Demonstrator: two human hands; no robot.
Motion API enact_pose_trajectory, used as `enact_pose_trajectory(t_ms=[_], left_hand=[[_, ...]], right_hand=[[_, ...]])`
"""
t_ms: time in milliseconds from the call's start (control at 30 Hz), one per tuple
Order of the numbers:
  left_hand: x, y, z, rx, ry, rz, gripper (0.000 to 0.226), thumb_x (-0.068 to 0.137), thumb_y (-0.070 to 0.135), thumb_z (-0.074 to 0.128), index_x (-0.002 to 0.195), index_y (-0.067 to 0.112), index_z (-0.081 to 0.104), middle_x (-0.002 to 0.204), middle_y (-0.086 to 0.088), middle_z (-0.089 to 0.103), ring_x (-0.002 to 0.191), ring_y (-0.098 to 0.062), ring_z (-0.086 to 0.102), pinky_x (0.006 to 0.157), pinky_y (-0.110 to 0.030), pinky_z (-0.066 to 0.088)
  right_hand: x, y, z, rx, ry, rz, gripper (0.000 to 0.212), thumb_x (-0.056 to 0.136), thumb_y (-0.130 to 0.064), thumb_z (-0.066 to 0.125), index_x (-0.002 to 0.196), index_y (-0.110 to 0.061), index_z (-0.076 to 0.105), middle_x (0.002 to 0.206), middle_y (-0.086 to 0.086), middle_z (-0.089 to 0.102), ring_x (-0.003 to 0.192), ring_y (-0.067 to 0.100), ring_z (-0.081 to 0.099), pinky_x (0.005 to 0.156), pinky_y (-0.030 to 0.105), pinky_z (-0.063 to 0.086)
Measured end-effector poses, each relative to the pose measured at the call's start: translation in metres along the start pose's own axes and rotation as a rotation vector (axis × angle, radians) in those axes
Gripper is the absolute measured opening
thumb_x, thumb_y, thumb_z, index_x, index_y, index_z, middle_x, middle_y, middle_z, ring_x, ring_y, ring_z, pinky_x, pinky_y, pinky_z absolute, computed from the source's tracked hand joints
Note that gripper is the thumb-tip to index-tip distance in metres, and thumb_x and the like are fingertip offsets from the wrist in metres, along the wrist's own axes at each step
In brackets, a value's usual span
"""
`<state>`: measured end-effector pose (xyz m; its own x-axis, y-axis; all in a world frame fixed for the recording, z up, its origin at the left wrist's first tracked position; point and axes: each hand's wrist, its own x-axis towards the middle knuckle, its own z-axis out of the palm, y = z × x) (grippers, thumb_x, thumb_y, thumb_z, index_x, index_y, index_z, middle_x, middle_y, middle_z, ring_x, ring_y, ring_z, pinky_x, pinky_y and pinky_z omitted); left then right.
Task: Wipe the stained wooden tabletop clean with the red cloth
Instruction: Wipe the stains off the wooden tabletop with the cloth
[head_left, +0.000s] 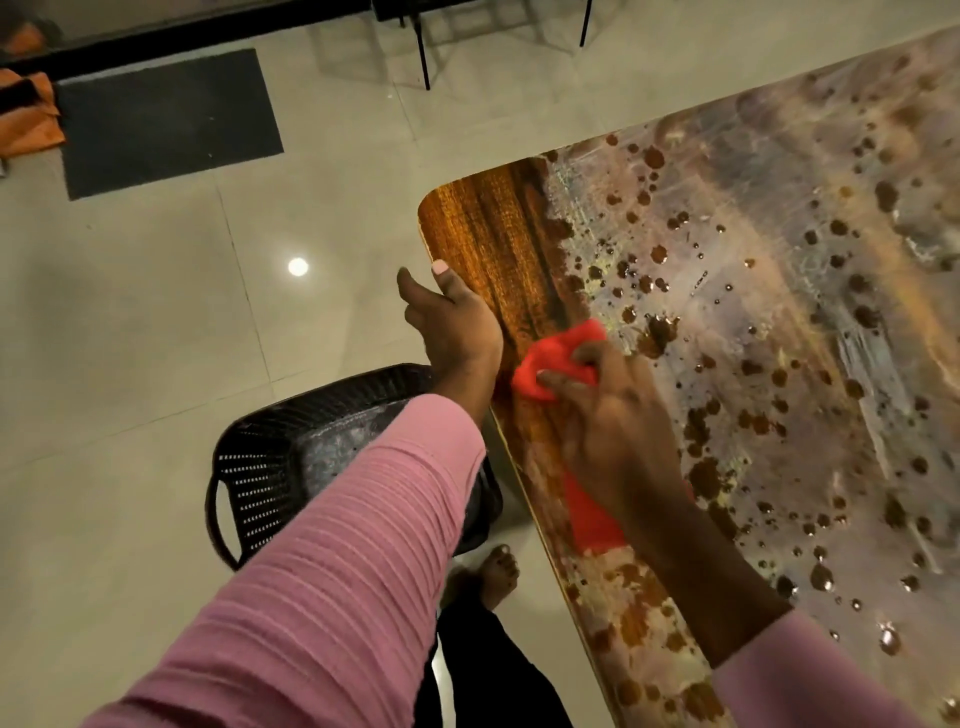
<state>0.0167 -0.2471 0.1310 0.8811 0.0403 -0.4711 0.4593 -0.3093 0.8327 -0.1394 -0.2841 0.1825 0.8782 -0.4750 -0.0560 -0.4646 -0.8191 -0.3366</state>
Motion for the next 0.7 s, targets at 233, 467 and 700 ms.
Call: enact_pose_trajectory(t_ms=[233, 467, 700], left_hand=[[-0.002, -0.004, 0.003, 0.128, 0.089, 0.111, 0.054, 0.104, 0.046, 0.020, 0.153, 0.023, 0.017, 0.149, -0.013, 0.040, 0.122, -0.030, 0.055, 0.071, -0.022, 0.034], [0.000, -0.005, 0.004, 0.164, 0.082, 0.147, 0.054, 0.105, 0.046, 0.020, 0.153, 0.022, 0.017, 0.149, -0.013, 0.041, 0.122, -0.030, 0.054, 0.079, -0.028, 0.035], [0.001, -0.008, 0.004, 0.171, 0.094, 0.174, 0.053, 0.105, 0.045, 0.021, 0.153, 0.022, 0.018, 0.150, -0.012, 0.040, 0.122, -0.028, 0.054, 0.076, -0.027, 0.035]], right_hand=[[-0.004, -0.009, 0.007, -0.024, 0.024, 0.109, 0.039, 0.083, -0.023, 0.051, 0.120, -0.029, 0.065, 0.130, 0.004, 0.046, 0.107, 0.025, 0.041, 0.088, 0.045, 0.045], [-0.026, -0.002, 0.003, -0.033, -0.064, -0.130, 0.037, 0.080, -0.020, 0.052, 0.113, -0.027, 0.068, 0.122, 0.005, 0.051, 0.098, 0.026, 0.045, 0.077, 0.041, 0.049], [-0.027, -0.018, 0.007, -0.009, -0.029, 0.049, 0.041, 0.080, -0.020, 0.053, 0.118, -0.029, 0.066, 0.124, 0.005, 0.047, 0.103, 0.024, 0.042, 0.082, 0.039, 0.047]])
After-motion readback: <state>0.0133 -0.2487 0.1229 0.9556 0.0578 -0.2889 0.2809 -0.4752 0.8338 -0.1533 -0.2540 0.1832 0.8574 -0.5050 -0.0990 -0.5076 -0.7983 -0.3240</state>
